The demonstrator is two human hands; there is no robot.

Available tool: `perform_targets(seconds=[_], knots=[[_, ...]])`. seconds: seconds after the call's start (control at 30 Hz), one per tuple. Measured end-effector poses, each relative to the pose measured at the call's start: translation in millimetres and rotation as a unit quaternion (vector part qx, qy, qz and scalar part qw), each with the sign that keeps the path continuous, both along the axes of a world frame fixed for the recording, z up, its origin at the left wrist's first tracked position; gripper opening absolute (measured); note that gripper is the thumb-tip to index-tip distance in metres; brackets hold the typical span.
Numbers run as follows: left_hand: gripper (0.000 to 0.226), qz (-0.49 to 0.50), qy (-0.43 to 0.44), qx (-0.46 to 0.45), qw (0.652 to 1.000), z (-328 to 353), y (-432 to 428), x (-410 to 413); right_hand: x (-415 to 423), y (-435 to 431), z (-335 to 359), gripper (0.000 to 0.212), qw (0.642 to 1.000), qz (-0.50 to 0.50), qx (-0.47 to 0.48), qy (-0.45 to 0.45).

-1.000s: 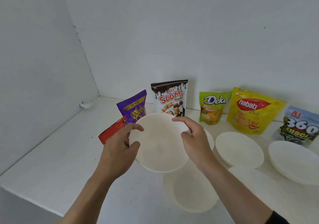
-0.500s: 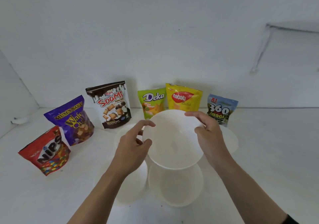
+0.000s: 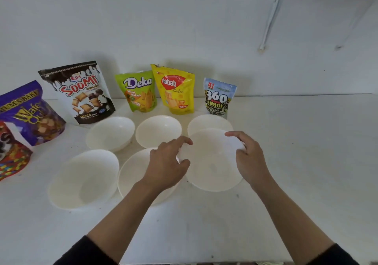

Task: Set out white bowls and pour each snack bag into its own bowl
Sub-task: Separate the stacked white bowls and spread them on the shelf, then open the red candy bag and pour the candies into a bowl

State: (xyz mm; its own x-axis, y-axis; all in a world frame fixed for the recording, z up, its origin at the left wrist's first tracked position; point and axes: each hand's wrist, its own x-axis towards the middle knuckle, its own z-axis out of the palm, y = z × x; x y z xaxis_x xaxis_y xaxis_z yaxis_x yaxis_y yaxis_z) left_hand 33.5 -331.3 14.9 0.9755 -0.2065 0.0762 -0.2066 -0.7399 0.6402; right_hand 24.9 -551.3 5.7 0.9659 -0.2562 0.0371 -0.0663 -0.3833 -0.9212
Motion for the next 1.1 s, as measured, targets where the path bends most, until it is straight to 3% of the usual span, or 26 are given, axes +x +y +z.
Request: perform_targets(seconds=[0.2,0.47,0.67,0.83,0.93,1.1], knots=[[0.056,-0.009,0.011,0.157,0.987,-26,-19,-5,-8,-15,-37,0.070,0.997,0.031,-0.050,0.057],[0.059,-0.006,0.009,0.203,0.979,-25,-24,4,-3,-18,-43,0.054,0.994,0.055,-0.059,0.077],[0.029,0.009,-0.014,0.102,0.995,-16,-18,8,6,-6,-16,0.041,0.990,0.091,-0.111,-0.013],[0.004,0.088,-0.066,-0.081,0.991,22,15,15,25,27,21,0.029,0.985,0.158,-0.026,-0.070],[0.005,0.139,-0.073,-0.129,0.979,48,52,14,35,61,43,0.018,0.976,0.197,0.035,-0.091],[0.008,0.226,-0.088,-0.146,0.959,72,135,2,55,138,66,0.016,0.954,0.274,0.081,-0.094]])
